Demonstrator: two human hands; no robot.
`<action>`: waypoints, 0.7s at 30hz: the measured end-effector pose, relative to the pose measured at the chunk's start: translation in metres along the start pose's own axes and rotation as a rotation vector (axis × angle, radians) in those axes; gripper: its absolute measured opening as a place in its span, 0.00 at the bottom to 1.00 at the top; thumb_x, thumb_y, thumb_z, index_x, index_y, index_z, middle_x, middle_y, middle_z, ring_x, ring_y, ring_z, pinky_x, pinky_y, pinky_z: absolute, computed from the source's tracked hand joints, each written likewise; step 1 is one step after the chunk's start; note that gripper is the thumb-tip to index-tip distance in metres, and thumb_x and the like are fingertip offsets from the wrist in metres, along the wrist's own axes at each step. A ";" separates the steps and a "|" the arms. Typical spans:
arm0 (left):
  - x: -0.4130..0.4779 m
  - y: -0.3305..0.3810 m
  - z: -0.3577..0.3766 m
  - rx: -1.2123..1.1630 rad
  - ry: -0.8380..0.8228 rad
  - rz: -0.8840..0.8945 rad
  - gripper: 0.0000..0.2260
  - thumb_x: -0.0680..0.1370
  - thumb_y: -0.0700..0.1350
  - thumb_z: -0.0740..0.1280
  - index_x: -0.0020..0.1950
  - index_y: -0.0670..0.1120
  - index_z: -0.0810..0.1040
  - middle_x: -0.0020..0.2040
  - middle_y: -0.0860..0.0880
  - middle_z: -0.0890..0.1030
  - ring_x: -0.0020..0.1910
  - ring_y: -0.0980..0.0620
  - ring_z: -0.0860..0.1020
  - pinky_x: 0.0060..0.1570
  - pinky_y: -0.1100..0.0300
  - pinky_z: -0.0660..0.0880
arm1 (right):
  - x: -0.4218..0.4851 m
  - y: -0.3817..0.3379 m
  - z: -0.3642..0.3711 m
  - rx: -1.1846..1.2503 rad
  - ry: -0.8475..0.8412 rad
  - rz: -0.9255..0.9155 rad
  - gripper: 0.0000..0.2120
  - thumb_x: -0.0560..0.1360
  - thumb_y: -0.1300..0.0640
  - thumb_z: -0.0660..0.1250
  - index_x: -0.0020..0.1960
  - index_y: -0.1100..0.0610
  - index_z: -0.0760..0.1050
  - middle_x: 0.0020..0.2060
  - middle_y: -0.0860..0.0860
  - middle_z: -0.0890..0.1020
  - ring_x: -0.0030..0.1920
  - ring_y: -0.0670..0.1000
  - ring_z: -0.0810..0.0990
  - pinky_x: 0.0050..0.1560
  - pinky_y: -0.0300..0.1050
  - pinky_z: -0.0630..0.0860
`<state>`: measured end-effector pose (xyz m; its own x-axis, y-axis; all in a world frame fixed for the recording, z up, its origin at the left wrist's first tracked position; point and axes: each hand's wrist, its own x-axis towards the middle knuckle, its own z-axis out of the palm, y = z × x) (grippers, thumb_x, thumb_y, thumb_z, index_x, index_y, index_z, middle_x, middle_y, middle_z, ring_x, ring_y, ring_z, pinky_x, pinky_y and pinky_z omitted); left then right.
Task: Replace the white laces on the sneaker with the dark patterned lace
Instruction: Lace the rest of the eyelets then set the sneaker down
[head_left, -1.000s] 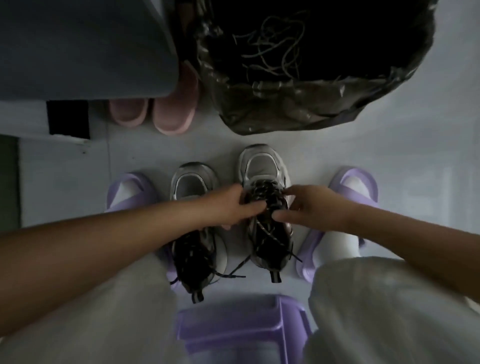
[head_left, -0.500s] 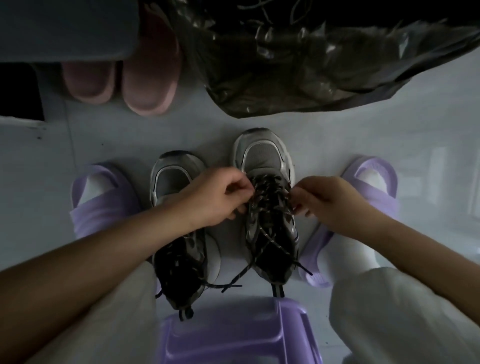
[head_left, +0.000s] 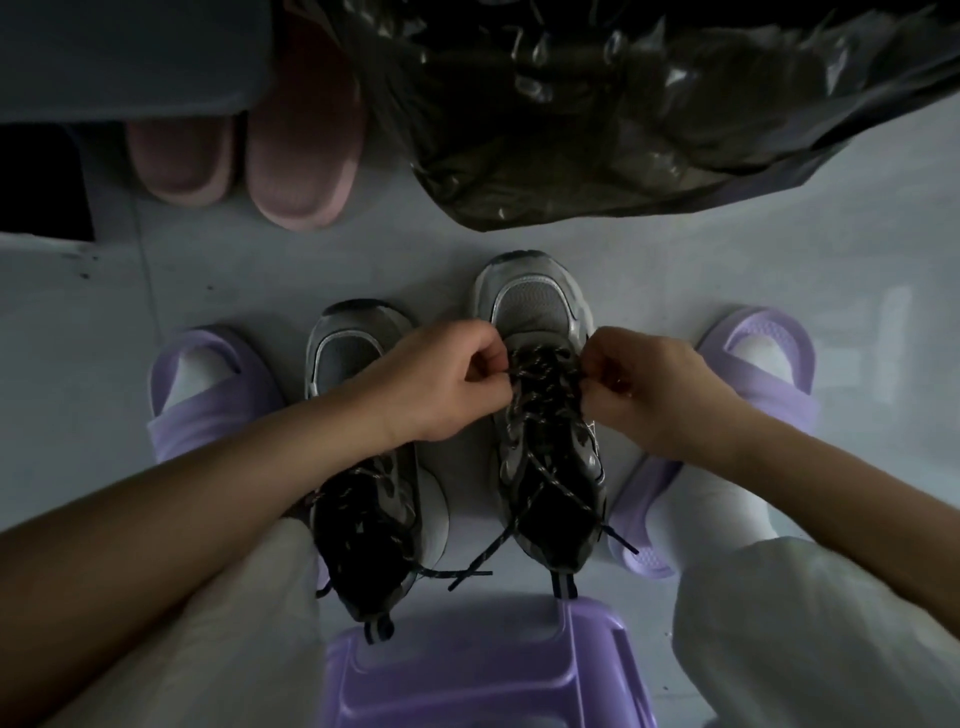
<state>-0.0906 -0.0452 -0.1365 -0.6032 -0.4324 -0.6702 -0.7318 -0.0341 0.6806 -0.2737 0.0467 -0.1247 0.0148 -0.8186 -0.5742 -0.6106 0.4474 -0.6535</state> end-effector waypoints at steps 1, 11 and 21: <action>0.002 0.000 -0.002 -0.027 -0.030 -0.013 0.09 0.73 0.42 0.69 0.36 0.52 0.72 0.29 0.54 0.77 0.30 0.57 0.76 0.35 0.58 0.75 | 0.001 0.002 -0.002 0.013 -0.014 0.013 0.08 0.69 0.62 0.68 0.36 0.53 0.71 0.26 0.44 0.72 0.31 0.45 0.70 0.34 0.28 0.66; 0.000 -0.002 -0.001 0.064 0.090 0.073 0.04 0.72 0.41 0.71 0.42 0.50 0.79 0.35 0.57 0.78 0.34 0.63 0.76 0.37 0.73 0.70 | 0.010 0.006 -0.002 0.040 -0.002 0.036 0.05 0.70 0.62 0.70 0.41 0.53 0.77 0.33 0.44 0.78 0.36 0.43 0.75 0.39 0.26 0.68; 0.012 0.005 -0.004 0.184 0.048 0.023 0.08 0.70 0.48 0.68 0.34 0.53 0.70 0.32 0.56 0.73 0.33 0.54 0.73 0.33 0.61 0.66 | 0.018 0.002 -0.006 -0.072 0.012 -0.037 0.03 0.68 0.60 0.68 0.39 0.56 0.74 0.28 0.40 0.72 0.31 0.47 0.72 0.35 0.33 0.66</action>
<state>-0.1002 -0.0546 -0.1394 -0.6076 -0.4740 -0.6372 -0.7664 0.1393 0.6271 -0.2795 0.0309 -0.1330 0.0294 -0.8385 -0.5440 -0.6653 0.3898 -0.6368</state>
